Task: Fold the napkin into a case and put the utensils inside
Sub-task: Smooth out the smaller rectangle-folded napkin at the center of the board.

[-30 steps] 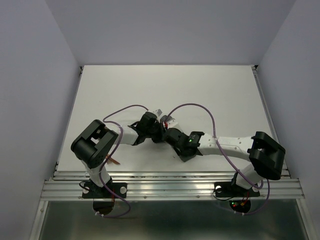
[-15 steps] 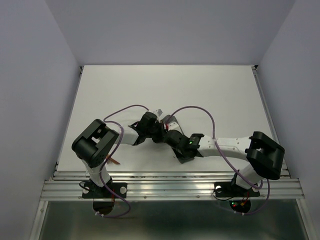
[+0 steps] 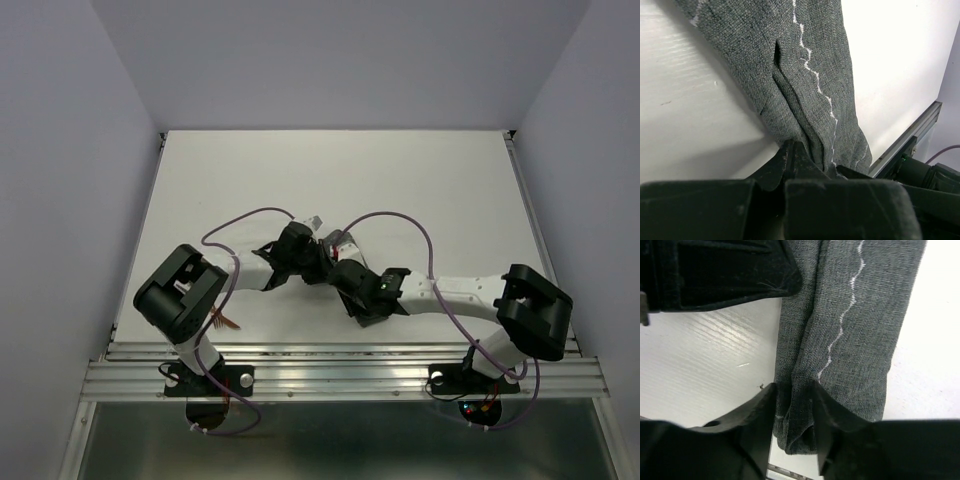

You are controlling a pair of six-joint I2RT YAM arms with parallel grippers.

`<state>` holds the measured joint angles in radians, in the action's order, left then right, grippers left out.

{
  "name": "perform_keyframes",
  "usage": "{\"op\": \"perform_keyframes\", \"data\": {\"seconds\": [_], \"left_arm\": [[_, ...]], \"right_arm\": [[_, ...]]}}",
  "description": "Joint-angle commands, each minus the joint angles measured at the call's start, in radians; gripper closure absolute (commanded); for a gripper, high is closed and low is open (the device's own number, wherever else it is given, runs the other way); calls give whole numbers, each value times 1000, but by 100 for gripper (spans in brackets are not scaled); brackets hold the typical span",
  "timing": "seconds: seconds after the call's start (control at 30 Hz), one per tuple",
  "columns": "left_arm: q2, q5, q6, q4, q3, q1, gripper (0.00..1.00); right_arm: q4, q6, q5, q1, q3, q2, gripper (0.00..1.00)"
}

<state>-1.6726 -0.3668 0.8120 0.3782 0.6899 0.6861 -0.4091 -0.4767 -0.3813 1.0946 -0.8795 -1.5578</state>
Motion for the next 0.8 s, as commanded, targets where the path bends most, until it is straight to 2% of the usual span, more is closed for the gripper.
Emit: {"op": "perform_keyframes", "data": {"seconds": [0.0, 0.13, 0.23, 0.4, 0.47, 0.57, 0.63, 0.77], "left_arm": [[96, 61, -27, -103, 29, 4, 96], [180, 104, -31, -160, 13, 4, 82], [235, 112, -31, -177, -4, 6, 75], [324, 137, -39, -233, -38, -16, 74], [358, 134, -34, -234, -84, -39, 74], [424, 128, -36, -245, -142, -101, 74], [462, 126, -39, -252, -164, -134, 74], [502, 127, -48, -271, -190, -184, 74]], "right_arm": [[-14, 0, -60, 8, -41, 85, 55], [-17, 10, -105, -15, -53, 108, 51], [-16, 15, -123, -38, -68, 94, 50], [-25, 21, -122, -38, -127, 24, 49], [-27, 27, -128, -38, -142, 1, 43], [-30, 39, -146, -38, -173, -44, 41], [-30, 44, -157, -38, -185, -73, 41], [-30, 29, -223, -38, -219, -110, 48]]}}
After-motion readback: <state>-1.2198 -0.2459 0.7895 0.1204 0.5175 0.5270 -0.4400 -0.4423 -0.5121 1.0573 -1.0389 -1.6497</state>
